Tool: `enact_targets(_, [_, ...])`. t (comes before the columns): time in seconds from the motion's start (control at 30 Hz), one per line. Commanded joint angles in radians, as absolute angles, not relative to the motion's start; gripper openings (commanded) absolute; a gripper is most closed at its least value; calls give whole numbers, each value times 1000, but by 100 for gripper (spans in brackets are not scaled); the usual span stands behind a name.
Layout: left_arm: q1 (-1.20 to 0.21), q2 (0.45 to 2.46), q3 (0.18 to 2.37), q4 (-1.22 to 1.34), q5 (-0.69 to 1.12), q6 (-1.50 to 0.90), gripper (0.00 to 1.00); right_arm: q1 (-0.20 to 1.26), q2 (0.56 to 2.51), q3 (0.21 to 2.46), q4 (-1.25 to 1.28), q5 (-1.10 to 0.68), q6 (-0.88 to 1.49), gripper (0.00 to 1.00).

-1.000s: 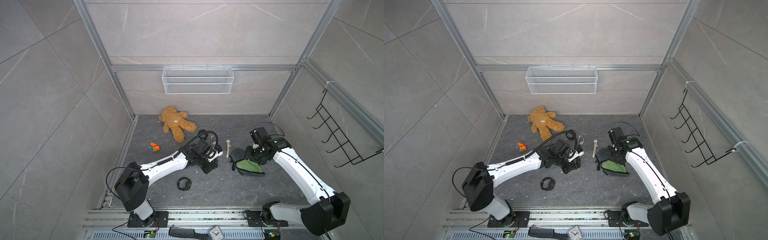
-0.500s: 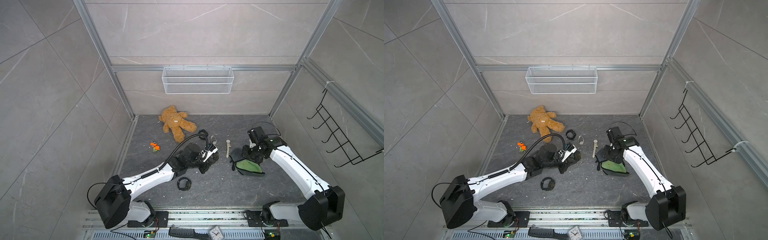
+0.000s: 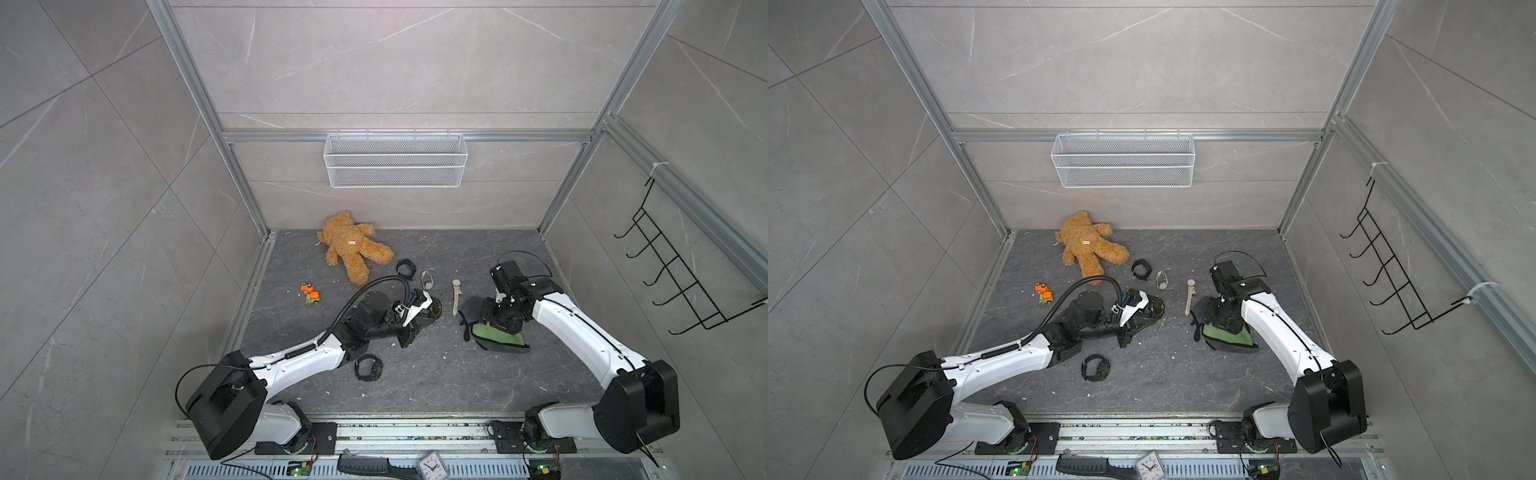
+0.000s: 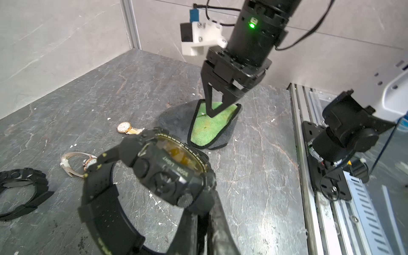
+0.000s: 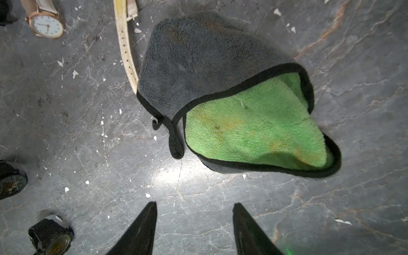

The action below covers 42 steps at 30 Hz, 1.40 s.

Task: Wipe the watch dial
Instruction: Pick up the cleaning item at the center of the board.

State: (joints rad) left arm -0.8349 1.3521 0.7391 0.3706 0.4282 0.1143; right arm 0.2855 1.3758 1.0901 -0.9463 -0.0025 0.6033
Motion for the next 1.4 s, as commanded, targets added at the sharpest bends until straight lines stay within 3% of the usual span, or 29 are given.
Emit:
enact_targets(0.0, [-823, 1321, 750, 502, 484, 183, 0, 278, 1421, 1100, -907, 61, 623, 58])
enact_targets(0.43, [-779, 1355, 789, 479, 565, 201, 0, 237, 1764, 1359, -819, 143, 505, 65])
enact_targets(0.67, [-726, 1339, 785, 454, 582, 209, 0, 226, 1959, 1521, -861, 73, 446, 67])
enact_targets(1.1, [-670, 1358, 804, 447, 616, 191, 0, 226, 1989, 1435, -891, 104, 431, 64])
enact_targets(1.17, [-671, 1364, 805, 454, 622, 182, 0, 226, 1981, 1424, -889, 118, 437, 58])
enact_targets(1.27, [-672, 1374, 809, 468, 624, 171, 0, 226, 1931, 1402, -896, 145, 440, 26])
enact_targets(1.37, [-672, 1387, 820, 474, 631, 165, 0, 225, 1848, 1382, -911, 154, 429, 11])
